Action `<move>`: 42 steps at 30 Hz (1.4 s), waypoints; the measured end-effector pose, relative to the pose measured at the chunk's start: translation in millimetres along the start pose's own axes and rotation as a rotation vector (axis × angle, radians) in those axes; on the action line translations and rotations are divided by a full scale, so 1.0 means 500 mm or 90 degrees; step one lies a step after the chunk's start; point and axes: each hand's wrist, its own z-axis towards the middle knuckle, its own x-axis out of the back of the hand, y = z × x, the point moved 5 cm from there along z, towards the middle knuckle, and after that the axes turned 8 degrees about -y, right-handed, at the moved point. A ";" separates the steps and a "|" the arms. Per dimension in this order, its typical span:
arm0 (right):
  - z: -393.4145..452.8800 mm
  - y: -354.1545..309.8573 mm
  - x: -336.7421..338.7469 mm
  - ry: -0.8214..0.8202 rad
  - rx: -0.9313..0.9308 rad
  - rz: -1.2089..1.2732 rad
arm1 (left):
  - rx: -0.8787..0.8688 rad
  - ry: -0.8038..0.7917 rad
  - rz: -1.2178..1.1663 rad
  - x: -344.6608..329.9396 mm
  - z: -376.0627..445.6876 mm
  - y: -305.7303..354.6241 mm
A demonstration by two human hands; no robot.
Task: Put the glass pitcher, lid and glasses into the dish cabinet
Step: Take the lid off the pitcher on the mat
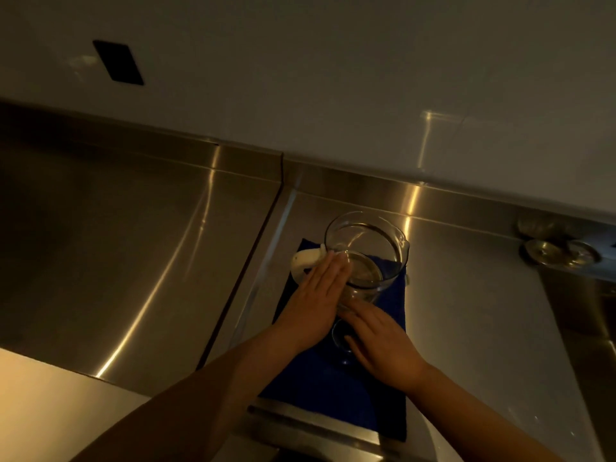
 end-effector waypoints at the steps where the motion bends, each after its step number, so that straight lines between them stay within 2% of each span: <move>1: -0.006 -0.002 -0.008 -0.018 -0.028 0.020 | -0.016 -0.004 0.006 -0.014 -0.013 0.005; 7: -0.027 -0.005 -0.034 -0.019 -0.175 0.188 | -0.082 -0.045 0.015 -0.060 -0.065 0.026; 14: -0.053 -0.007 -0.042 -0.011 -0.202 0.301 | -0.039 -0.133 -0.046 -0.068 -0.099 0.046; 23: -0.048 0.002 -0.052 -0.015 -0.208 0.401 | 0.024 -0.164 0.016 -0.085 -0.103 0.078; 28: -0.055 0.001 -0.049 -0.001 -0.173 0.377 | 0.095 -0.149 -0.021 -0.081 -0.095 0.106; 32: -0.065 0.007 -0.035 0.009 -0.144 0.348 | 0.092 -0.114 -0.036 -0.067 -0.091 0.128; 39: -0.091 0.037 -0.042 -0.058 -0.098 0.261 | 0.102 -0.092 -0.063 -0.087 -0.098 0.150; 42: -0.087 0.038 -0.052 -0.053 -0.106 0.282 | 0.121 -0.081 -0.051 -0.093 -0.100 0.144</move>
